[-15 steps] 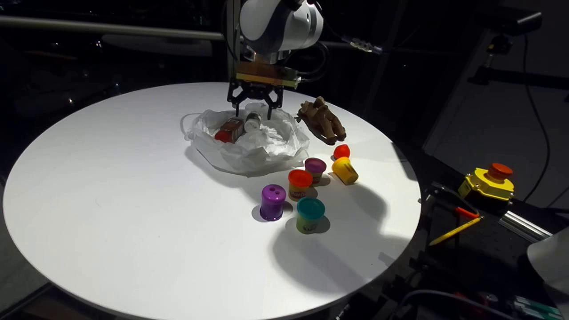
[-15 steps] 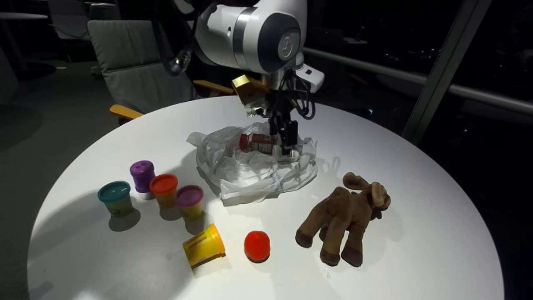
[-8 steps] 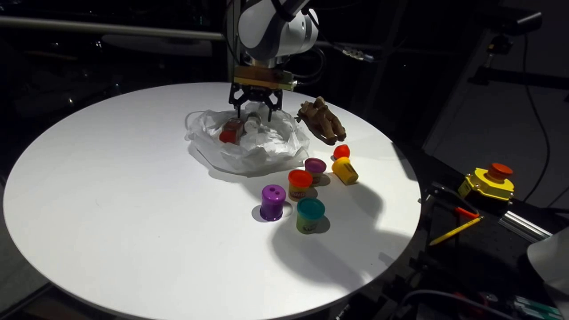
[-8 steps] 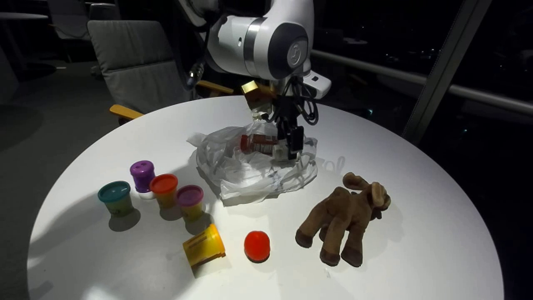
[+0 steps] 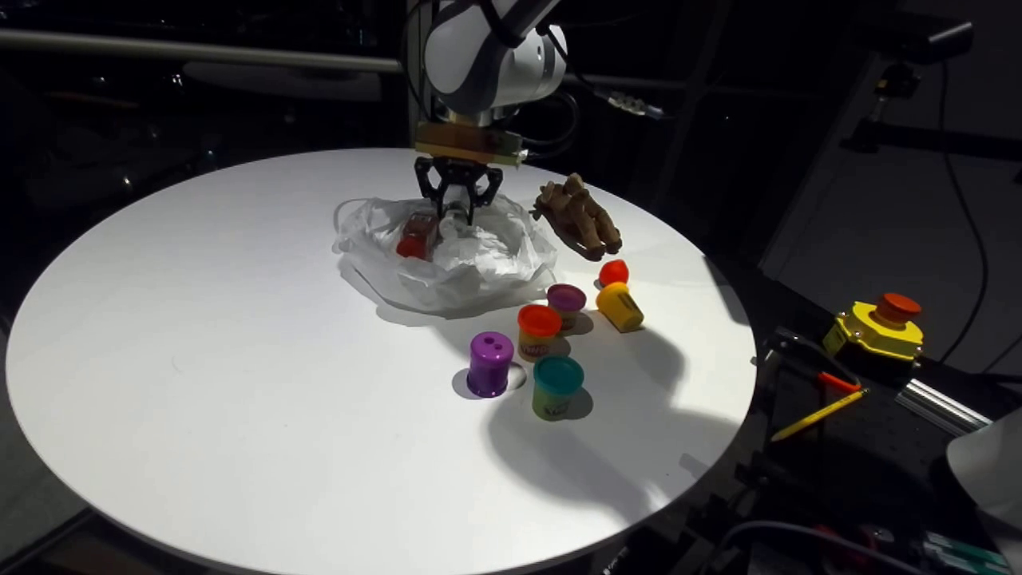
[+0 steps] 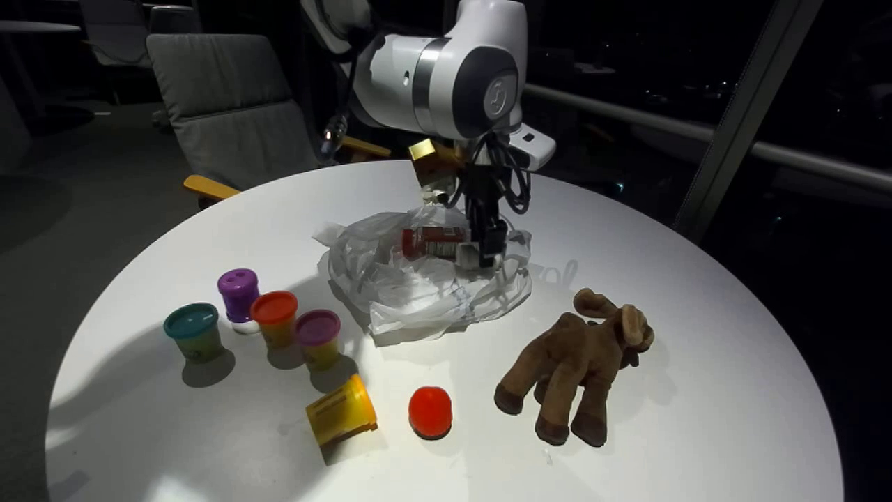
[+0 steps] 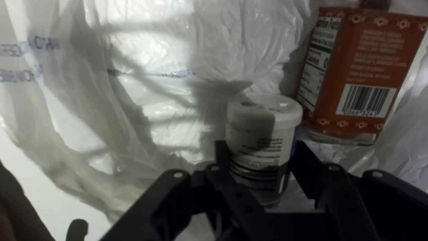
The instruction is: Pick up all the objects from the plastic and put them on the table
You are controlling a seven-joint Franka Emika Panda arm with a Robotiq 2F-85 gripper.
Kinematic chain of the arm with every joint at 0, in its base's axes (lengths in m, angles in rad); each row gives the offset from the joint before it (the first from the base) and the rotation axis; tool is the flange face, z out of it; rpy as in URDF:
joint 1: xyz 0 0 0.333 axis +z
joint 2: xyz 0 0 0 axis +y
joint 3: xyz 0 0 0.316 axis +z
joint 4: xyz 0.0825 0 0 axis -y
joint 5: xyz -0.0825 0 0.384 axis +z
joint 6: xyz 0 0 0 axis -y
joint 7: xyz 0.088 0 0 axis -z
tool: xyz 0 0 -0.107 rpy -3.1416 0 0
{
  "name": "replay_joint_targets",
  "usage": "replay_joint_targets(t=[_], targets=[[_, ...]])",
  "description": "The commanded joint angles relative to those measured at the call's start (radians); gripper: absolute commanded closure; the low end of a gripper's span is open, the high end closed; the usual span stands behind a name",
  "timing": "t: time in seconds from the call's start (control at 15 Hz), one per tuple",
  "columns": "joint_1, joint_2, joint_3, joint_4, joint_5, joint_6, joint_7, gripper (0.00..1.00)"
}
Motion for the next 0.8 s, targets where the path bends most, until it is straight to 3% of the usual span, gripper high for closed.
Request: replay_joint_targets(t=[0.0, 0.4, 0.6, 0.73], targets=[[-0.005, -0.022, 0.001, 0.0, 0.014, -0.01, 0.028, 0.74], [0.011, -0.296, 0.02, -0.269, 0.009, 0.115, -0.034, 0.74], [-0.003, -0.436, 0.071, -0.409, 0.0, 0.063, -0.186, 0.74], [-0.041, -0.518, 0.134, -0.513, 0.063, 0.041, -0.307, 0.74]])
